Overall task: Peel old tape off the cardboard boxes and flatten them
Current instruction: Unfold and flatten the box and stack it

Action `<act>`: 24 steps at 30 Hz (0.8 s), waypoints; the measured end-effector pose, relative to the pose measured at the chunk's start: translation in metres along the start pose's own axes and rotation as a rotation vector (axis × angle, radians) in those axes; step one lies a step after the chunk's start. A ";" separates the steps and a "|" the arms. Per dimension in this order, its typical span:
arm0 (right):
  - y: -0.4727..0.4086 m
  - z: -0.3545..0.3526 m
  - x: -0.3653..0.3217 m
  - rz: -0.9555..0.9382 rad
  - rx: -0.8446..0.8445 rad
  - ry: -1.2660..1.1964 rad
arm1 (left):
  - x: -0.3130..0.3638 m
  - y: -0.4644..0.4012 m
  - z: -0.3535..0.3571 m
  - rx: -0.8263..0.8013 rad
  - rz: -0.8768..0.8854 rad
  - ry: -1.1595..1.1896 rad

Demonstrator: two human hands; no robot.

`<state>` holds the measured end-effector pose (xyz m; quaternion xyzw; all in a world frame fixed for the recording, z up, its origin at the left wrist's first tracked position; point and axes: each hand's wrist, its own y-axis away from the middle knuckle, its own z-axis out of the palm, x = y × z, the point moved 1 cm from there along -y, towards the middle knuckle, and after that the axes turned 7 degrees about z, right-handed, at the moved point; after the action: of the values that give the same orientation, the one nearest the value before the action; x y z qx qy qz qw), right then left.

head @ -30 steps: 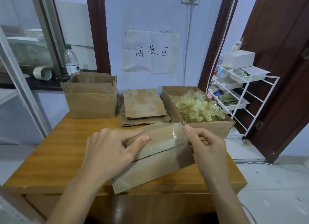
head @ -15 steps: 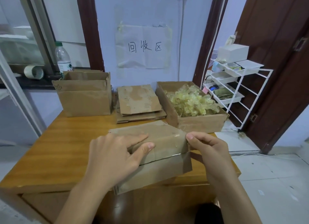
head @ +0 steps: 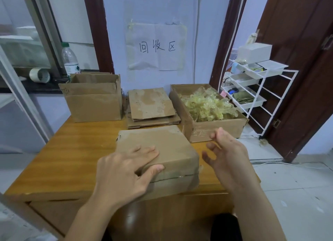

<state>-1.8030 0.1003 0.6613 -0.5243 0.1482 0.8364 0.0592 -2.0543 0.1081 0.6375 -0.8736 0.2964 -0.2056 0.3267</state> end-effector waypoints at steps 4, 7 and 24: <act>0.002 -0.011 0.002 -0.216 0.060 0.356 | -0.002 0.008 0.012 0.048 -0.005 0.005; 0.001 -0.020 0.016 -0.280 0.074 0.610 | -0.004 0.003 0.016 0.049 -0.005 -0.001; 0.002 -0.002 0.054 -0.754 0.191 0.924 | -0.022 -0.041 -0.004 0.041 -0.206 0.042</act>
<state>-1.8257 0.0948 0.6129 -0.8421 0.0368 0.4265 0.3279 -2.0574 0.1461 0.6656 -0.8880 0.2077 -0.2625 0.3152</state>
